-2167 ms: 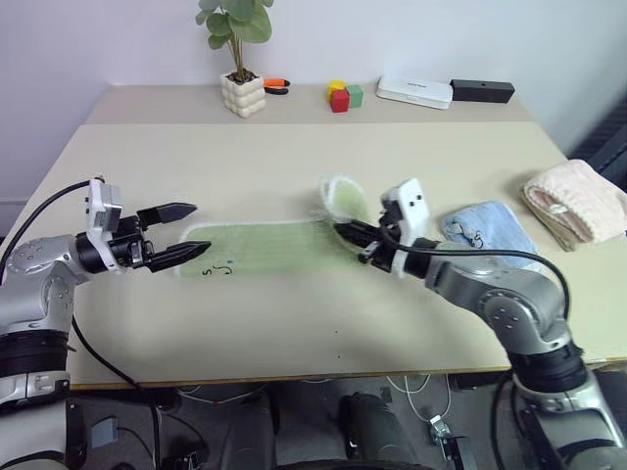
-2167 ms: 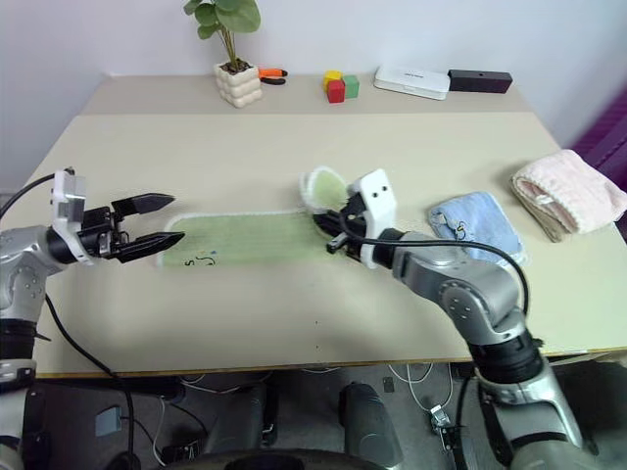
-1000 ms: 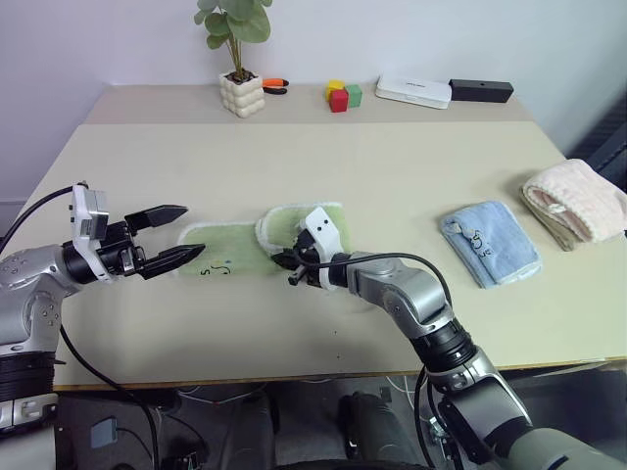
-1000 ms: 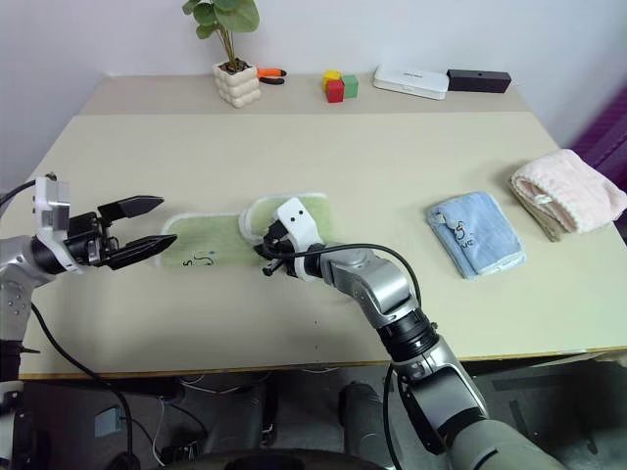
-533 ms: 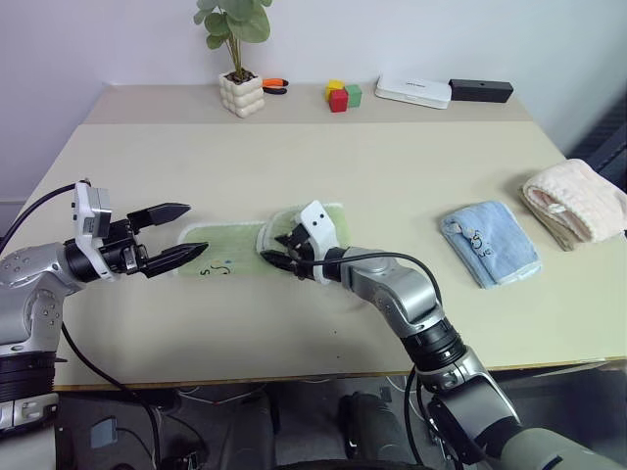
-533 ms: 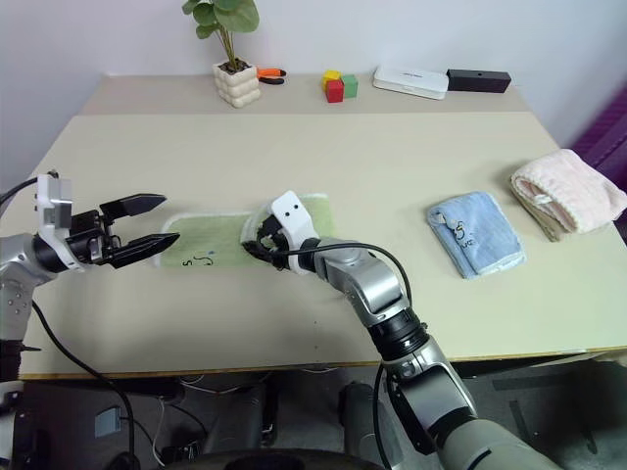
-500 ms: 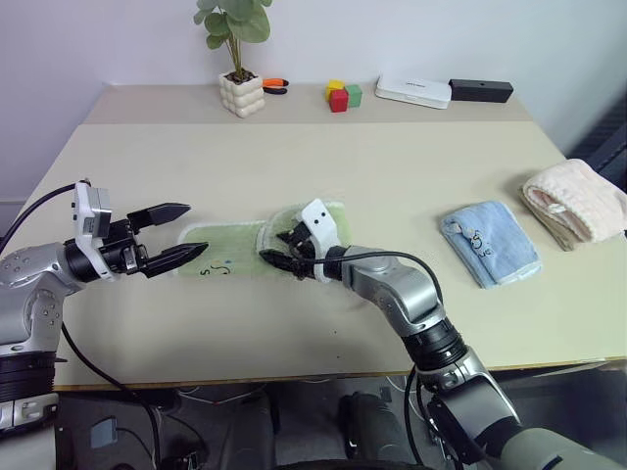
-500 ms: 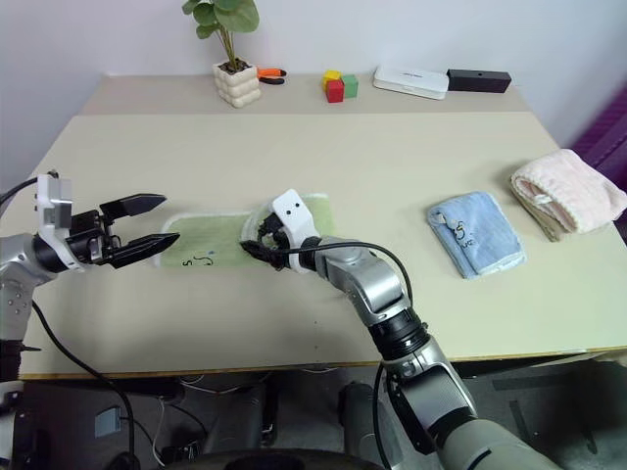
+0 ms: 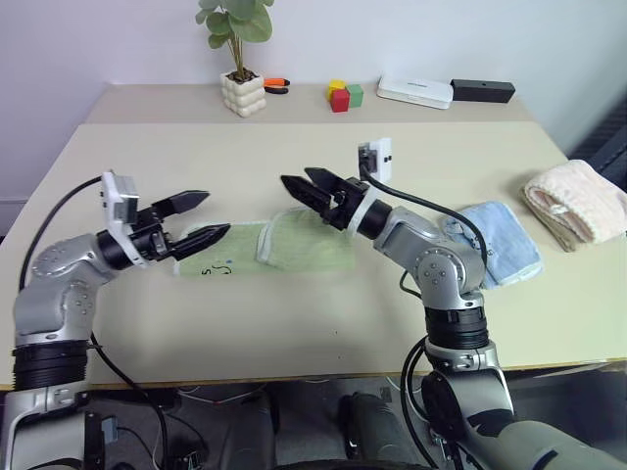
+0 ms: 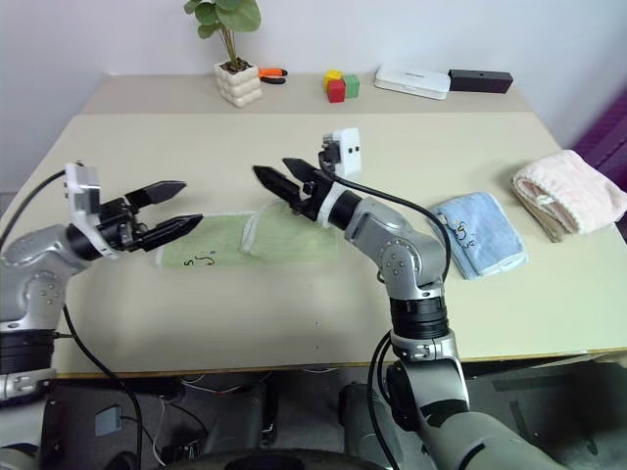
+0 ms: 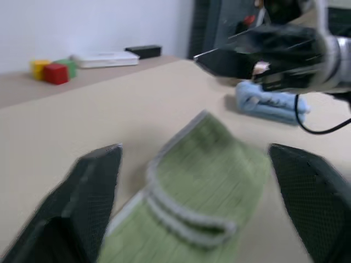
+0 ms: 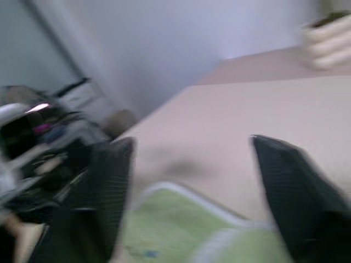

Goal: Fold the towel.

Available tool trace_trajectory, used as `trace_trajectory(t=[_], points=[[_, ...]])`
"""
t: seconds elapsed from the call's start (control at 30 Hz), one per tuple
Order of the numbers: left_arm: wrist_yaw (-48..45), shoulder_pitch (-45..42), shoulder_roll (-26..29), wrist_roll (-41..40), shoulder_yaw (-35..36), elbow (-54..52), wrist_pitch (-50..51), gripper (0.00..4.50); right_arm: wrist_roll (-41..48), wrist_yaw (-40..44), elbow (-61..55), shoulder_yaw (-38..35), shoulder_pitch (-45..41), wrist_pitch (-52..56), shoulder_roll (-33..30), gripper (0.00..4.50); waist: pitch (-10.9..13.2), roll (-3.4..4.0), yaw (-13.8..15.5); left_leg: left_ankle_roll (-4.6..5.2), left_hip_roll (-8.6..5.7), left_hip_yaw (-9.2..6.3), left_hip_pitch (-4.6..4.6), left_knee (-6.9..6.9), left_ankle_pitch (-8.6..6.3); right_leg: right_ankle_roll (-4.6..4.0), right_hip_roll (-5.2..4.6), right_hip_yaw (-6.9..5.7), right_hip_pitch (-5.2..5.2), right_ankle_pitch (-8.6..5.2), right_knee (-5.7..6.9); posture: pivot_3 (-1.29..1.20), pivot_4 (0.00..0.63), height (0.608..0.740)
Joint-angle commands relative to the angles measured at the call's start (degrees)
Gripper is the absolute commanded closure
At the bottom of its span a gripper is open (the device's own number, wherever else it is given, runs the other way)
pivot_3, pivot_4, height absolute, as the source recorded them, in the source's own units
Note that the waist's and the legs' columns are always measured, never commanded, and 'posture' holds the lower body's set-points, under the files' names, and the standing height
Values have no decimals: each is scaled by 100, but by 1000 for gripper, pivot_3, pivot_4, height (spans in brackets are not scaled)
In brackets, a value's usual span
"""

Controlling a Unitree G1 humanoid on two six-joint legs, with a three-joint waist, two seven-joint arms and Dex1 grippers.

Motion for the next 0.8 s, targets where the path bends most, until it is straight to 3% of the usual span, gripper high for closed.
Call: trace_trajectory(t=[0.03,0.1,0.13,0.3,0.53,0.8], points=[[-47,-121,105,58,72,-53,-202,790,-832,306,-68,861,281,-815,-252,3256,0,1,-28,0,0,0,1,-3,0,0,1,0,-2,0,1,0,150,740],[-71,-195,142,47,62,36,-166,790,-1094,313,79,1113,412,-1141,-217,4316,0,1,-78,0,1,-3,0,-7,0,-1,4,-1,-3,-1,1,0,150,740],[-83,-223,151,67,55,67,-205,790,-1200,268,198,1151,418,-1292,-160,4418,1,1,-106,0,1,-3,0,-7,0,-1,4,0,-3,-1,2,0,150,740],[-122,-262,174,63,50,58,-189,790,-1533,-44,975,1073,196,-1964,230,4418,1,1,-124,0,1,-2,-1,-1,0,1,3,0,-2,0,3,0,150,740],[-250,-57,412,-11,215,-27,-133,790,-2314,-90,2185,1267,198,-3276,239,4418,2,2,-121,0,0,-1,0,-1,0,1,0,0,0,0,1,0,150,740],[-224,125,511,-160,288,-147,23,790,-2690,-101,3036,1424,449,-3914,505,4418,1,0,-126,0,1,-2,1,-2,0,1,0,0,0,0,3,0,150,740]])
